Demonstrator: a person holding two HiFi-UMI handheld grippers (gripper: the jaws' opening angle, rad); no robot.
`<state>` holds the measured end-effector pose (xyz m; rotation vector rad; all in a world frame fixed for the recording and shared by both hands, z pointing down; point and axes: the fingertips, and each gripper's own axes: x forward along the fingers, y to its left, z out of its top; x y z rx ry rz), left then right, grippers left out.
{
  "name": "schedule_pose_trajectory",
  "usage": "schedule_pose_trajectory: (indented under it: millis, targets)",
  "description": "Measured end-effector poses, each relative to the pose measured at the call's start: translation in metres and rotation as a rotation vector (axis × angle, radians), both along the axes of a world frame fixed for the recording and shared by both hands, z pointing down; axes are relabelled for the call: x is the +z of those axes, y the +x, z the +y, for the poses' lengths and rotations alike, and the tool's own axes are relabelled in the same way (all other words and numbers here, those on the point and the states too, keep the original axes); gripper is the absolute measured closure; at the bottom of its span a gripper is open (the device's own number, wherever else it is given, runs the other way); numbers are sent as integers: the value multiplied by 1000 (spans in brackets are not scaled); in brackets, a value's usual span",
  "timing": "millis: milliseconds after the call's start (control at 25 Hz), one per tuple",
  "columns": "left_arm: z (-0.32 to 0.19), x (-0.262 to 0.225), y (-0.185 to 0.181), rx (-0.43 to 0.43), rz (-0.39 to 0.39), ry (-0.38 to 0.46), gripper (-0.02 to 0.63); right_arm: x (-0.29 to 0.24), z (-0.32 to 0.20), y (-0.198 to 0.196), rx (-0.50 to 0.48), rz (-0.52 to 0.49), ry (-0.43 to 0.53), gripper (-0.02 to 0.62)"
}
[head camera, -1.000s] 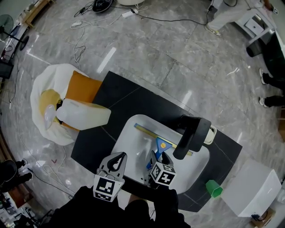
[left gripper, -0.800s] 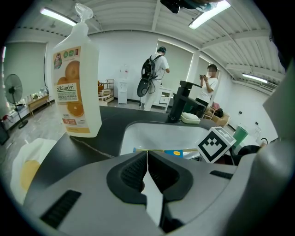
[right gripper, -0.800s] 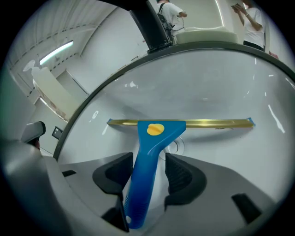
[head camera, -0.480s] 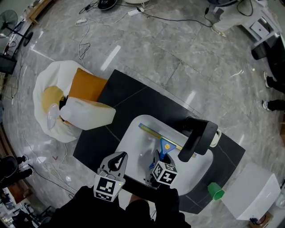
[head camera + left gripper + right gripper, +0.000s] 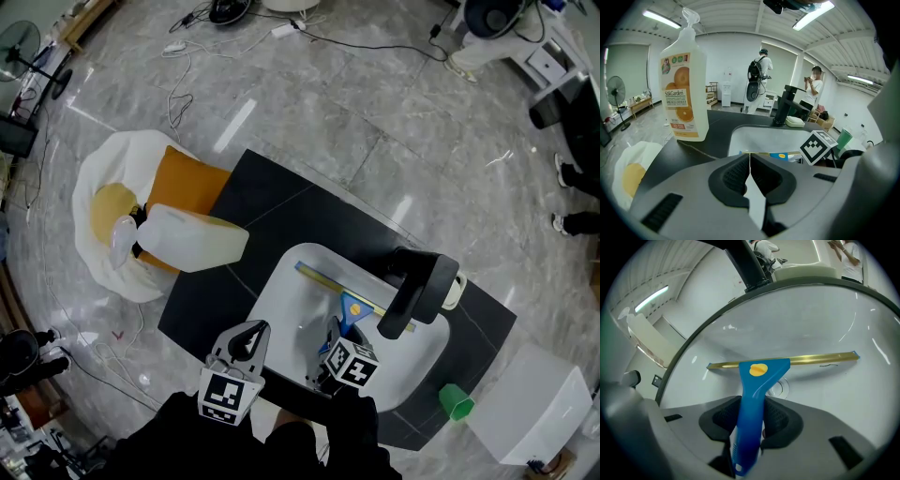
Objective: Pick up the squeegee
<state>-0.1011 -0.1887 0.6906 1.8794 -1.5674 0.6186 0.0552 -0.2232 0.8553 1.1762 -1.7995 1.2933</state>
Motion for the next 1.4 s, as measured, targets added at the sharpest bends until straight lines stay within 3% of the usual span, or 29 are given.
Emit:
schedule_pose_trajectory:
  millis: [320, 760, 1400]
  targets:
    - [2, -17, 1, 10, 2, 28, 580, -17, -2, 8, 9, 17, 22, 451]
    - [4, -49, 8, 47, -3, 84, 580, -55, 2, 8, 41, -32, 56, 453]
    - [14, -109, 16, 119, -25, 196, 580, -131, 16, 19, 92, -58, 168, 457]
